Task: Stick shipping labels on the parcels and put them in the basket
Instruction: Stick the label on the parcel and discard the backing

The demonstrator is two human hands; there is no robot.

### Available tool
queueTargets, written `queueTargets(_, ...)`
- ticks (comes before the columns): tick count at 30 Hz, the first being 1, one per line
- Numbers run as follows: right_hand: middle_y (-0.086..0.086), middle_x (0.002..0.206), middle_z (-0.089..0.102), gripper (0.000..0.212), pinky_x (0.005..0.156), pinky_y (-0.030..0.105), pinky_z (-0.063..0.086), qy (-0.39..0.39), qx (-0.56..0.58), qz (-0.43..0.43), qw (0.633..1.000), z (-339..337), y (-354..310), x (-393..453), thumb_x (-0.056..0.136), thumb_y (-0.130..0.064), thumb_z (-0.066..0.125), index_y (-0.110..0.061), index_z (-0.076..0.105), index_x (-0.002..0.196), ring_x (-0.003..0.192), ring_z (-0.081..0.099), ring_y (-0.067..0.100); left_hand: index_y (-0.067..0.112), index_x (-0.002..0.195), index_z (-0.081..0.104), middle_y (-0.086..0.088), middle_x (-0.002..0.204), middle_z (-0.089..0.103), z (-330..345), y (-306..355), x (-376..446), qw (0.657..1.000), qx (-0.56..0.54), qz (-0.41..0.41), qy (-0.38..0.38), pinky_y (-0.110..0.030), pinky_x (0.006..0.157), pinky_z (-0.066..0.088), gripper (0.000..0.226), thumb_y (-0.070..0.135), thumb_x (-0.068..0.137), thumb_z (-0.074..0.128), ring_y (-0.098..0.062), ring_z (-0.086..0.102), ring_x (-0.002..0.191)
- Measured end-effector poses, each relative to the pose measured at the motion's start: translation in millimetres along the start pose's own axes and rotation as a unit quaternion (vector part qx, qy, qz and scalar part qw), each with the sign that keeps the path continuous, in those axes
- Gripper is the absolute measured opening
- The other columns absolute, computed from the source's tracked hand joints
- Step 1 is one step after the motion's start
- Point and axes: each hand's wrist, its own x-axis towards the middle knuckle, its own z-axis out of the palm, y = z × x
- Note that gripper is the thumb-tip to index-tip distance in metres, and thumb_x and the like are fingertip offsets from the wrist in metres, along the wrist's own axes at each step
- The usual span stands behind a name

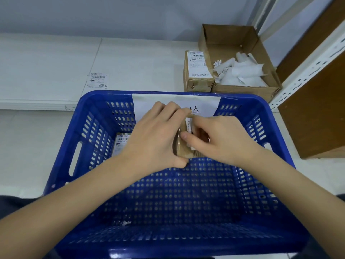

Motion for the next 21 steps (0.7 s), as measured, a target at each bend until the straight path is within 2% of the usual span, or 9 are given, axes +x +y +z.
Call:
queueTargets(3,-0.015,0.052,0.034,0.042,0.05,0.03,0.034,0.0,0.021,0.0,1.0,3,-1,-2,0.087,-0.057,0.023,-0.021,0.041,0.074,0.047,0.037,0.009,0.007,0.123,0.056,-0.004,0.107,0.058,2,0,0,1.0,0.004,-0.004,-0.011,-0.036,0.071,0.05,0.094,0.042,0.039,0.083,-0.027,0.052,0.092)
queueTargets(5,-0.014,0.052,0.033,0.027,0.052,0.031,0.032,-0.002,0.069,0.0,0.998,2,-1,-2,0.095,-0.039,0.035,-0.02,0.04,0.077,0.045,0.035,0.006,0.009,0.123,0.055,-0.003,0.107,0.057,0,0,0,1.0,0.002,-0.011,-0.017,-0.035,0.069,0.051,0.095,0.044,0.04,0.083,-0.025,0.05,0.093)
queueTargets(8,-0.012,0.051,0.039,0.023,0.053,0.026,0.029,-0.016,0.171,0.028,0.985,-2,0,-2,0.098,-0.02,0.045,-0.015,0.047,0.076,0.048,0.041,0.008,0.015,0.124,0.053,0.004,0.108,0.052,-7,0,1,0.999,-0.017,-0.028,-0.029,-0.039,0.067,0.052,0.093,0.053,0.043,0.079,-0.015,0.044,0.096)
queueTargets(12,-0.009,0.054,0.042,0.027,0.05,0.017,0.033,0.003,0.299,0.075,0.951,-5,-1,-4,0.097,-0.015,0.048,-0.011,0.05,0.071,0.051,0.04,0.006,0.019,0.123,0.05,0.008,0.107,0.049,-13,-2,2,0.999,-0.025,-0.039,-0.026,-0.041,0.068,0.053,0.093,0.066,0.044,0.065,-0.012,0.045,0.097)
queueTargets(17,0.004,0.06,0.05,0.025,0.05,0.013,0.039,0.024,0.361,0.106,0.926,-6,-5,-6,0.097,-0.014,0.048,-0.009,0.052,0.073,0.053,0.044,0.007,0.022,0.126,0.048,0.01,0.109,0.048,-17,-8,2,0.999,-0.028,-0.04,-0.019,-0.04,0.074,0.053,0.096,0.071,0.044,0.059,-0.012,0.047,0.1)
queueTargets(19,-0.003,0.058,0.054,0.024,0.049,0.018,0.045,0.032,0.382,0.119,0.916,-8,-5,-6,0.097,-0.015,0.049,-0.01,0.054,0.074,0.053,0.049,0.005,0.023,0.128,0.047,0.011,0.111,0.048,-20,-9,2,0.998,-0.034,-0.045,-0.018,-0.038,0.077,0.052,0.098,0.072,0.044,0.058,-0.011,0.047,0.103)
queueTargets(21,-0.01,0.056,0.056,0.023,0.052,0.026,0.047,0.038,0.367,0.125,0.921,-9,-4,-6,0.096,-0.017,0.049,-0.012,0.056,0.074,0.053,0.051,0.004,0.022,0.129,0.046,0.01,0.113,0.048,-23,-9,3,0.998,-0.039,-0.049,-0.024,-0.034,0.079,0.049,0.099,0.072,0.045,0.062,-0.01,0.045,0.104)
